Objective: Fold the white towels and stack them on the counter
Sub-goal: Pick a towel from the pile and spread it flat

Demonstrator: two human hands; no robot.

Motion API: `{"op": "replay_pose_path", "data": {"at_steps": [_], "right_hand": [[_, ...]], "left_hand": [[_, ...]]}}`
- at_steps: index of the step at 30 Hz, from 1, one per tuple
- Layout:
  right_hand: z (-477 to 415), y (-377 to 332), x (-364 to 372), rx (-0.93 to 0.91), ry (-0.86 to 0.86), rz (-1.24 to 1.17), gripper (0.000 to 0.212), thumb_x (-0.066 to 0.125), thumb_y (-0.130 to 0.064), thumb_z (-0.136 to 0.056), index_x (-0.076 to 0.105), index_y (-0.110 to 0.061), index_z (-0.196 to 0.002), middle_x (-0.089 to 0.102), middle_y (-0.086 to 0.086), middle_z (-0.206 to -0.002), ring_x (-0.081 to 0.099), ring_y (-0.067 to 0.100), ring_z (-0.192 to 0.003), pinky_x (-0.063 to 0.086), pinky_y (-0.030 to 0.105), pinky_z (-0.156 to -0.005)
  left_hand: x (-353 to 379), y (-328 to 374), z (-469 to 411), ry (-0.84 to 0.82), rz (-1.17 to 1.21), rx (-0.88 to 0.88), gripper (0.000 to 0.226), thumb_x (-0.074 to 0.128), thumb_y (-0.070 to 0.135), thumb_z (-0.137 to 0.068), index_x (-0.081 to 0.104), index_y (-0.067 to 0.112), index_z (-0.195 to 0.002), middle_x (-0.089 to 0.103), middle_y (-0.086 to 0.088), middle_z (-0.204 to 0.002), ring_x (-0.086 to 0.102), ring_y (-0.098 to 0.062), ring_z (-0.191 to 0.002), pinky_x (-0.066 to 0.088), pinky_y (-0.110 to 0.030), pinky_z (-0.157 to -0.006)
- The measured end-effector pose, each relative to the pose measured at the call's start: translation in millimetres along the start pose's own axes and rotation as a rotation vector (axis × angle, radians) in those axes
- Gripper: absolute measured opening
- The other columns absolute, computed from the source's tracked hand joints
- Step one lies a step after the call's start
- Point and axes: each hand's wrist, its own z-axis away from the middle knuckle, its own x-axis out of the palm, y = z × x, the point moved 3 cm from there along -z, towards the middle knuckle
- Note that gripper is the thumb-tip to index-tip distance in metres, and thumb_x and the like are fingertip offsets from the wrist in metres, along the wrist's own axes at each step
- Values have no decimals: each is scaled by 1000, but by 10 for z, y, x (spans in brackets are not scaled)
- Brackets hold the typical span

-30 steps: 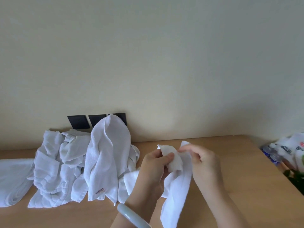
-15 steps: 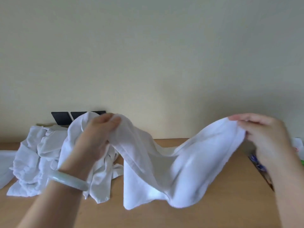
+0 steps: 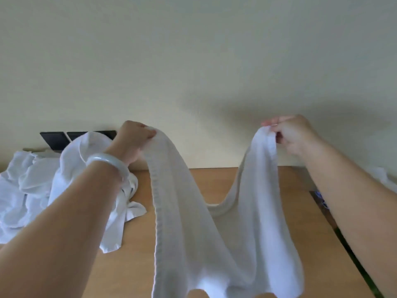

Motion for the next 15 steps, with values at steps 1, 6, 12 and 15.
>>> {"op": "replay_pose_path", "data": {"at_steps": [1, 6, 12, 15], "right_hand": [[-108, 233, 72, 26, -20, 46, 30, 45, 15, -89, 65, -1, -106, 70, 6, -79, 62, 16, -74, 53, 18, -60], [198, 1782, 262, 153, -225, 487, 45, 48, 5, -92, 57, -18, -129, 58, 4, -125, 50, 23, -126, 41, 37, -106], [1443, 3289, 619, -119, -562, 993, 52, 46, -13, -88, 47, -18, -140, 36, 0, -150, 41, 24, -136, 46, 39, -102], [1646, 3416, 610, -209, -346, 1048, 52, 58, -17, -86, 52, -22, -137, 45, 6, -147, 43, 25, -135, 50, 43, -94]], "left_hand": [[117, -229, -93, -7, -89, -37, 29, 66, 10, -90, 59, 6, -118, 63, -15, -106, 58, -22, -86, 48, -21, -67], [592, -1683, 347, -286, -501, -189, 49, 63, 17, -93, 49, 1, -137, 50, -20, -137, 49, -36, -125, 43, -43, -104], [895, -3174, 1792, -530, -955, 116, 90, 63, 59, -82, 12, 41, -154, 11, -1, -162, 13, -32, -149, 33, -46, -114], [987, -3238, 2193, -593, -1002, 313, 96, 64, 67, -71, 27, 35, -153, 28, -3, -159, 25, -26, -145, 29, -37, -114]]}}
